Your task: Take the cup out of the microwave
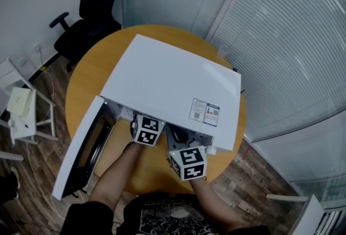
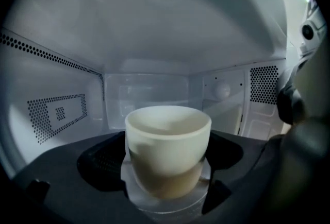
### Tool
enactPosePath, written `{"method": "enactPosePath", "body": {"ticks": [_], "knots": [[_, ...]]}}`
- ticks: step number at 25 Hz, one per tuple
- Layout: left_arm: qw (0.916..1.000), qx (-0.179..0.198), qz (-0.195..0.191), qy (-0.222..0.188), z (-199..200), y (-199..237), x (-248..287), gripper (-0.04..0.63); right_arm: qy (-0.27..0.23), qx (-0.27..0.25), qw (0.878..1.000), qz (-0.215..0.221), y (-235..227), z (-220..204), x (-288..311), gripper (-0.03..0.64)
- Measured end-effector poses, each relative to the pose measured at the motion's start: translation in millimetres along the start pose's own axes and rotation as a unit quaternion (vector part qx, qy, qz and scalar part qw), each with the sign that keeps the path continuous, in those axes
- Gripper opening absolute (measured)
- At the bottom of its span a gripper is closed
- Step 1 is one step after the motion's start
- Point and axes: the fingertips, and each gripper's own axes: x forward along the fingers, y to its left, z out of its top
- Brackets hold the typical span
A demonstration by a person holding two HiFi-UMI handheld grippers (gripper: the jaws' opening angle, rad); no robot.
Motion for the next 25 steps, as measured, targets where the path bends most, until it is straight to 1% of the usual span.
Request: {"method": "enactPosePath", "body": {"ticks": [6, 7, 8, 25], "knots": [[0.9999, 0.009, 0.006, 0.004, -3.1, 2.2, 2.5, 0.471, 0.001, 0.004, 1.0, 0.0, -0.9, -1.5, 0.4, 0.015], [0.9999, 0.011, 0.003, 0.005, -2.8, 1.0, 2.3, 0.464, 0.001, 0.005, 1.0, 0.0, -0.9, -2.1, 0.6, 0.016], [0.9999, 0.011, 0.0, 0.004, -1.8, -0.1, 2.1, 0.436, 0.001, 0.006, 1.0, 0.0, -0.7, -2.5, 0.7, 0.015], [0.9999, 0.011, -0.001, -0.004, -1.5, -4.3, -4.8, 0.431, -0.003, 0.009, 1.0, -0.006, -4.2, -1.7, -3.3, 0.015]]}}
